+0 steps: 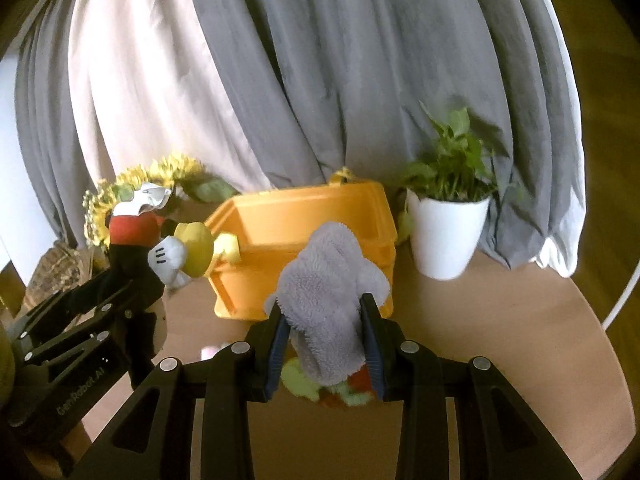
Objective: Organize soft objects
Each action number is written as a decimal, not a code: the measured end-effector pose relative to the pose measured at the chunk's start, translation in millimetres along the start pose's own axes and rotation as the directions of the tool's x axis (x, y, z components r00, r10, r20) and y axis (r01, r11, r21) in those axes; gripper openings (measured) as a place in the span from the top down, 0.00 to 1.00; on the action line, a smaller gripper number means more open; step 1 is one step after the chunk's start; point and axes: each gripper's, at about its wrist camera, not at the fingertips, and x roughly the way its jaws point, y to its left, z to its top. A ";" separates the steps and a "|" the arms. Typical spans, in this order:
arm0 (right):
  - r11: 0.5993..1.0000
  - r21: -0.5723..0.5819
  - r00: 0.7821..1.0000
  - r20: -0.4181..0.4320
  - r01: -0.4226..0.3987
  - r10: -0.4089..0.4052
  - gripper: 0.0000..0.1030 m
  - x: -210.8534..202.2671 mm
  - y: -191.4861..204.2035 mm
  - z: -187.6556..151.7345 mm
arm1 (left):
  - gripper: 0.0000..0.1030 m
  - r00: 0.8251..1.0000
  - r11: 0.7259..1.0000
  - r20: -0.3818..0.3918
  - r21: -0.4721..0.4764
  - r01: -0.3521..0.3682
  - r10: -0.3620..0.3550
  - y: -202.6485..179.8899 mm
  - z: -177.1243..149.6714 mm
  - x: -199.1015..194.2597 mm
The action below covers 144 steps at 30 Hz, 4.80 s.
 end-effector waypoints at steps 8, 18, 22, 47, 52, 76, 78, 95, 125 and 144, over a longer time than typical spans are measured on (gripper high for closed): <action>1.000 -0.012 0.998 0.068 -0.015 0.015 0.66 3.5 5.7 23.9 | 0.54 0.998 1.000 0.058 0.006 -0.012 0.012 6.8 21.4 3.0; 1.000 -0.011 0.989 0.145 -0.024 0.026 0.66 10.0 8.6 50.5 | 0.54 0.991 0.999 0.133 0.037 -0.029 0.024 14.4 47.1 12.3; 1.000 -0.020 0.987 0.160 -0.024 0.027 0.66 16.9 11.5 58.1 | 0.54 0.988 0.998 0.151 0.044 -0.033 0.026 18.1 55.2 19.7; 0.998 -0.059 0.993 0.120 -0.010 0.017 0.65 115.0 5.7 105.7 | 0.54 0.990 0.989 0.136 0.143 -0.047 0.027 30.8 90.0 130.6; 0.998 -0.060 0.997 0.076 -0.001 0.005 0.66 144.1 2.1 105.3 | 0.54 0.996 0.984 0.090 0.173 -0.042 0.027 29.7 86.4 164.1; 0.999 -0.039 0.991 -0.132 0.009 -0.014 0.56 218.2 -12.9 80.6 | 0.34 0.992 0.965 -0.126 0.262 0.016 0.018 22.1 60.2 233.0; 1.000 -0.028 0.991 -0.132 0.015 -0.018 0.42 217.9 -13.7 79.9 | 0.34 0.993 0.965 -0.115 0.261 0.010 0.021 22.9 60.3 229.8; 0.998 -0.035 0.998 -0.034 0.045 -0.047 0.37 165.0 -11.3 89.5 | 0.29 0.995 0.986 -0.037 0.147 -0.084 0.090 31.9 64.4 162.5; 0.999 -0.044 0.999 -0.013 0.028 -0.029 0.37 76.9 1.4 42.8 | 0.28 0.988 0.984 -0.023 0.096 -0.151 0.154 23.8 20.0 48.1; 0.999 -0.047 1.000 0.011 0.021 -0.021 0.30 51.7 -10.6 6.2 | 0.28 0.977 0.981 -0.090 0.017 -0.191 0.192 17.8 -35.1 30.1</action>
